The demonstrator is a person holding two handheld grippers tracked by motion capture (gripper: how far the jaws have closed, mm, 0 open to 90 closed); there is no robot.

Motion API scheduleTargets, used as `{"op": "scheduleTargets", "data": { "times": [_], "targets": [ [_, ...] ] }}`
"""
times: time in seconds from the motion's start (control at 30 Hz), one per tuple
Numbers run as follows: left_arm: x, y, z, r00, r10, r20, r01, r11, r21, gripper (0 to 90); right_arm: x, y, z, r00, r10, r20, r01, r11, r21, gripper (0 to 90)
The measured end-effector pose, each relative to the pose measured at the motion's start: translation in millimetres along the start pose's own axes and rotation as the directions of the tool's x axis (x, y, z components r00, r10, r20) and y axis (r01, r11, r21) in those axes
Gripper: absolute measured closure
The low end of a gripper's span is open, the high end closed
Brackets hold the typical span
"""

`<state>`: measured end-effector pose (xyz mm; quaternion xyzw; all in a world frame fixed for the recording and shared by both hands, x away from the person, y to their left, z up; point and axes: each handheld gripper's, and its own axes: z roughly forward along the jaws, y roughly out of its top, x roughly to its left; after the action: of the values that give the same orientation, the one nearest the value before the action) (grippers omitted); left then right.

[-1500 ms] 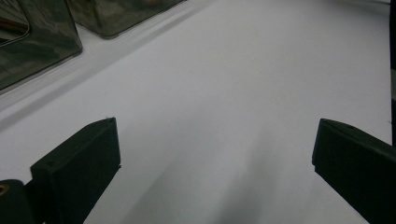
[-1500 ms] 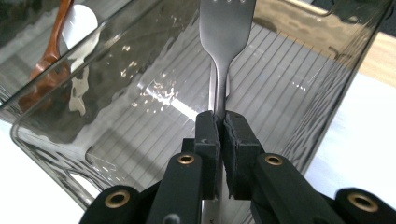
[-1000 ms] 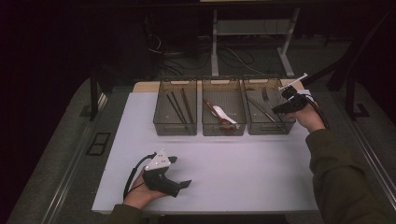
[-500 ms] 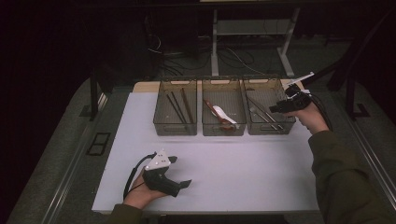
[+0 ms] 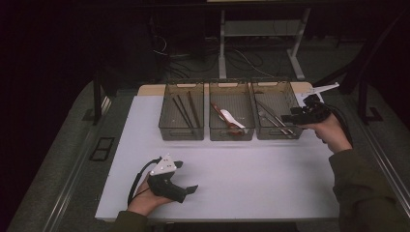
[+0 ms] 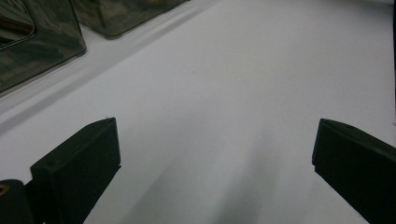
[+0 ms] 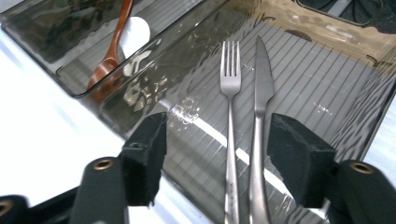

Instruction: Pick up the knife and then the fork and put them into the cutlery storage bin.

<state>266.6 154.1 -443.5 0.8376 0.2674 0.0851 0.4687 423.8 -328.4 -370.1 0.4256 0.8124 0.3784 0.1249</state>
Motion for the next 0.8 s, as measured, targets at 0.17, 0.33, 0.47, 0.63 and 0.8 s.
{"op": "scheduleTargets", "data": {
  "times": [0.17,0.33,0.47,0.63,0.8],
  "targets": [
    [-0.3,-0.1,-0.8,1.0,-0.002,0.0,0.002,1.0,-0.003,0.0,11.4,-12.5,-9.4,0.9997,-0.011,-0.021,0.01,0.998,-0.058,33.6],
    [-0.5,-0.1,-0.5,1.0,-0.001,0.0,0.001,1.0,-0.001,0.0,26.6,-25.5,-19.2,0.9992,-0.032,-0.023,0.029,0.994,-0.101,32.2],
    [-0.6,-0.3,-0.5,1.0,-0.003,0.0,0.003,1.0,-0.004,0.0,36.5,-35.2,-27.2,0.9981,-0.035,-0.052,0.027,0.99,-0.139,31.0],
    [-0.4,-0.3,-0.8,1.0,-0.001,-0.004,0.001,1.0,-0.004,0.1,49.9,-48.6,-35.3,0.9962,-0.037,-0.079,0.023,0.983,-0.181,28.5],
    [-0.5,-0.2,-1.1,0.9999,0.001,-0.015,-0.001,1.0,-0.006,2.3,60.5,-65.9,-37.8,0.9954,-0.025,-0.092,0.006,0.981,-0.195,27.1]
  ]
}}
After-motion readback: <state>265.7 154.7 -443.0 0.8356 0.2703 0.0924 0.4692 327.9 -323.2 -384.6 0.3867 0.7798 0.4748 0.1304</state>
